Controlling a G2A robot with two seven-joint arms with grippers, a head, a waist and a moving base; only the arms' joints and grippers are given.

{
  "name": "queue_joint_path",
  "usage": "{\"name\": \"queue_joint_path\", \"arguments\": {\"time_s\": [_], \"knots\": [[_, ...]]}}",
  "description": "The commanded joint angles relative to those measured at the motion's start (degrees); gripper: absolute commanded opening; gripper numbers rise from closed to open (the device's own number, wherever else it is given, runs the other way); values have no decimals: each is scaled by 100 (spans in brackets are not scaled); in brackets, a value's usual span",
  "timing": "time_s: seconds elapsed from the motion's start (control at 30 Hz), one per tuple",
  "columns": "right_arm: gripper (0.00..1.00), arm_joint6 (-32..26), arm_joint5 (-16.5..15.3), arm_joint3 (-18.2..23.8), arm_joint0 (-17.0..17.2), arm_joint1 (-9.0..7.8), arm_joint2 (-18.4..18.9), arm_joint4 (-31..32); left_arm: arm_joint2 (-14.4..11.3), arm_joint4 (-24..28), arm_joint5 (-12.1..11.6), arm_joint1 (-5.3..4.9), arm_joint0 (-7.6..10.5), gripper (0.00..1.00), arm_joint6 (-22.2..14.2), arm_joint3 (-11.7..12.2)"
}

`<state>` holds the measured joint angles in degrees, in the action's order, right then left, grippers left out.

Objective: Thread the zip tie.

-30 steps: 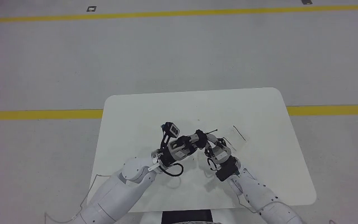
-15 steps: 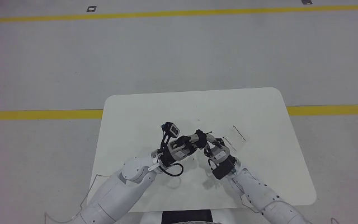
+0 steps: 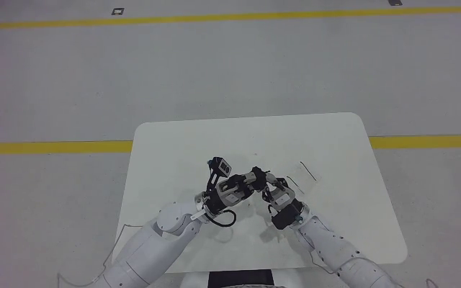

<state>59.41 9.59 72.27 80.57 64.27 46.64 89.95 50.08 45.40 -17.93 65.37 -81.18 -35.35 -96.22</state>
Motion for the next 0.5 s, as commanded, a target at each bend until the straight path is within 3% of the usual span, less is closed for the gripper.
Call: {"name": "queue_joint_path", "arguments": {"time_s": [0.0, 0.47], "knots": [[0, 8, 11, -11, -4, -7, -17, 0, 0, 0, 0, 0, 0, 0, 0, 0], [0, 9, 98, 6, -7, -54, -84, 0, 0, 0, 0, 0, 0, 0, 0, 0]]}}
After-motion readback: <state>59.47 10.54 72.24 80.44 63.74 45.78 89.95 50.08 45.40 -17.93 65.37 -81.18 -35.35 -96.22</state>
